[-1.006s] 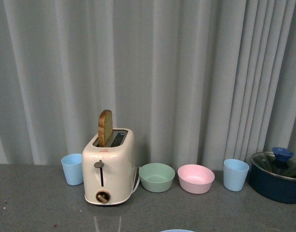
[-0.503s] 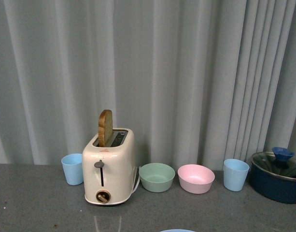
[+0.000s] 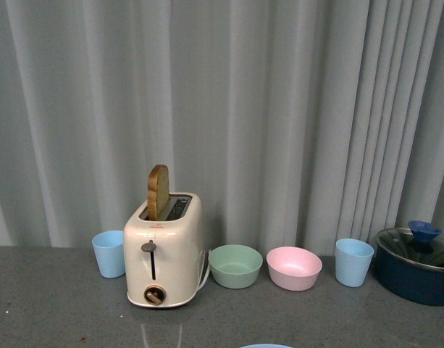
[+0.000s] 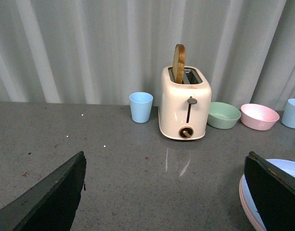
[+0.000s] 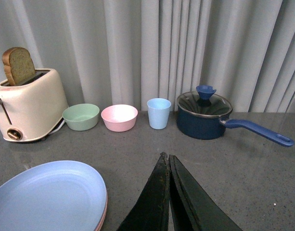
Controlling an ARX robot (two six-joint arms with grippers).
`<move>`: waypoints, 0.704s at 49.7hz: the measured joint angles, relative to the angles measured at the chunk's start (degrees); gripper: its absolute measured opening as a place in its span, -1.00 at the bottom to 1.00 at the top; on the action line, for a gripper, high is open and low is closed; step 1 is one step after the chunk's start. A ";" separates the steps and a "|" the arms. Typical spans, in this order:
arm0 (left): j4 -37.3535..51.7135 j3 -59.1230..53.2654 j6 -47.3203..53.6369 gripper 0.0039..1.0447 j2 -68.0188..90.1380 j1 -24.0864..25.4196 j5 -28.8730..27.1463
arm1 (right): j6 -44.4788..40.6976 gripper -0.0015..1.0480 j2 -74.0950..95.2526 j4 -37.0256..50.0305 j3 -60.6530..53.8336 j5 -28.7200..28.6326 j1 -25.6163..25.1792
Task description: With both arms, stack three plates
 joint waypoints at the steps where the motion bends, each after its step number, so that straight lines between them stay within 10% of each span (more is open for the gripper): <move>1: 0.00 0.00 0.00 0.87 0.00 0.00 0.00 | 0.00 -0.94 0.00 -0.02 0.00 0.00 0.00; 12: 0.00 0.00 0.00 0.87 0.04 0.00 0.00 | -0.04 -0.94 -0.04 -0.07 0.00 -0.02 0.00; 35: 0.00 0.00 0.00 0.87 0.04 0.00 0.00 | -0.09 0.63 -0.04 -0.09 0.00 0.00 0.00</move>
